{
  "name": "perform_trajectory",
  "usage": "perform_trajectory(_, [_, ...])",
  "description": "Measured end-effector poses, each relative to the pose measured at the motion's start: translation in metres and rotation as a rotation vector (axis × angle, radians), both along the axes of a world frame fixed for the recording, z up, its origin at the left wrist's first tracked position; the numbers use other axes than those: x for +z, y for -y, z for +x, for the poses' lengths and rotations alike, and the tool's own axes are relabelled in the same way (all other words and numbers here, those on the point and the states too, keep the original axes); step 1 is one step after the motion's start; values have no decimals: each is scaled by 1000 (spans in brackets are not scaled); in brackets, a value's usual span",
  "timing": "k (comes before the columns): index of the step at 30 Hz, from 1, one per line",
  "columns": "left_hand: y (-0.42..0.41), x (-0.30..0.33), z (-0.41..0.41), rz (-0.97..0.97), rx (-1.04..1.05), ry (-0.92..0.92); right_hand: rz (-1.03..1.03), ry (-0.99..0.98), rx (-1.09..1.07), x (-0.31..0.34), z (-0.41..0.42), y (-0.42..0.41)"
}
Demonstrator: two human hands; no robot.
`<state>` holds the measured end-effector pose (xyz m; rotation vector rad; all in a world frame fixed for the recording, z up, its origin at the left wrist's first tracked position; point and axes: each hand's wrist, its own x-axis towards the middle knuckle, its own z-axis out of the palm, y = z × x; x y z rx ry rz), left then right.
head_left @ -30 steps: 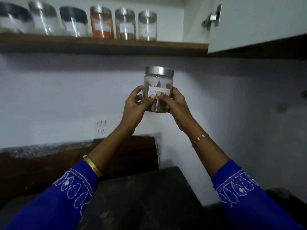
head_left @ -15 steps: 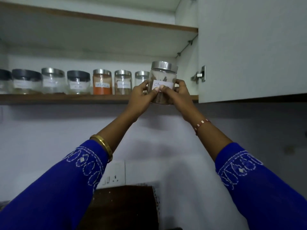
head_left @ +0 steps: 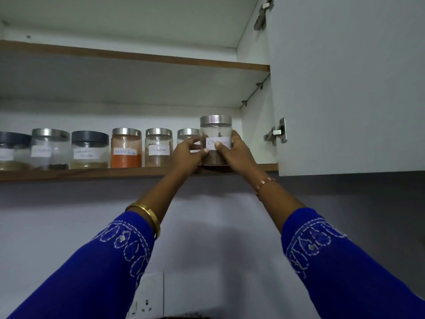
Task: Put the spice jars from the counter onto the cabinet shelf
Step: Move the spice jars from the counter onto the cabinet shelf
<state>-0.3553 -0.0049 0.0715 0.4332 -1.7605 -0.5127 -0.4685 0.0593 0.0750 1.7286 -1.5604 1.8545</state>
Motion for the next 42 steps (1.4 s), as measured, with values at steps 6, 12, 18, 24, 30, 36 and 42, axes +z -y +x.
perform_trajectory(6, [18, 5, -27, -31, 168, 90, 85, -72, -175, 2, -26, 28])
perform_trajectory(12, [28, 17, -35, -66, 273, 357, -21, -52, -365, -6, -40, 42])
perform_trajectory(18, [28, 27, -47, -40, 299, 622, 104, -203, -451, 1, -43, 47])
perform_trajectory(24, [31, 27, -53, -8, 328, 607, 224, -203, -404, 12, -54, 50])
perform_trajectory(30, [29, 12, -53, -149, 430, 477, 181, -227, -433, 1, -46, 46])
perform_trajectory(36, [14, -34, -36, -445, 517, 221, -17, -398, -428, -45, -29, 37])
perform_trajectory(42, [6, -96, 11, -465, 564, 287, 40, -443, -398, -121, 2, 20])
